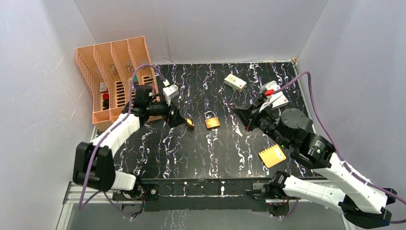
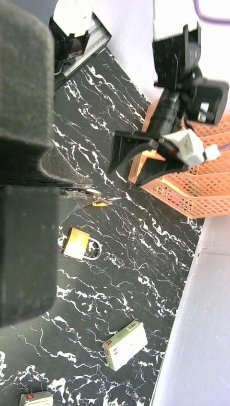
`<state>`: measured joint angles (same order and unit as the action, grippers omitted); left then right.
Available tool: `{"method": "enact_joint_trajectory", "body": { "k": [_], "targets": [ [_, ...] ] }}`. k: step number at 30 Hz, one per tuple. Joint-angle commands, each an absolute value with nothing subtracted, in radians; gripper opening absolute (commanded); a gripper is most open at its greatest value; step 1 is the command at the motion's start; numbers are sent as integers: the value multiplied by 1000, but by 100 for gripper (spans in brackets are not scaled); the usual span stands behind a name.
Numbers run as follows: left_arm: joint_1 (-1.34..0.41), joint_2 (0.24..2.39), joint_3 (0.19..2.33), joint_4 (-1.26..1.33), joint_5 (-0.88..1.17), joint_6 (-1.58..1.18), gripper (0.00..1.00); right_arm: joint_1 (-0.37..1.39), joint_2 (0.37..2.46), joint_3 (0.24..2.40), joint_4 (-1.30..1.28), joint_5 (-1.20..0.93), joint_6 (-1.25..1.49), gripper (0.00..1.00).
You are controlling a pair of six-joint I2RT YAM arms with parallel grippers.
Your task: Unlock with the key
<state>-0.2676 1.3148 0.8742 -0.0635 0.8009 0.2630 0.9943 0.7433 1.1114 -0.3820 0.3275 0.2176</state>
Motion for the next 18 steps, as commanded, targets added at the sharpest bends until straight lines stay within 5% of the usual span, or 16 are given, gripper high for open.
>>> {"method": "enact_joint_trajectory", "body": {
  "k": [1,18],
  "targets": [
    [-246,1417,963,-120,974,442,93,992,697,1156,-321,307,194,0],
    [-238,1701,1073,-61,1055,552,83,992,654,1126,-310,338,136,0]
  ]
}}
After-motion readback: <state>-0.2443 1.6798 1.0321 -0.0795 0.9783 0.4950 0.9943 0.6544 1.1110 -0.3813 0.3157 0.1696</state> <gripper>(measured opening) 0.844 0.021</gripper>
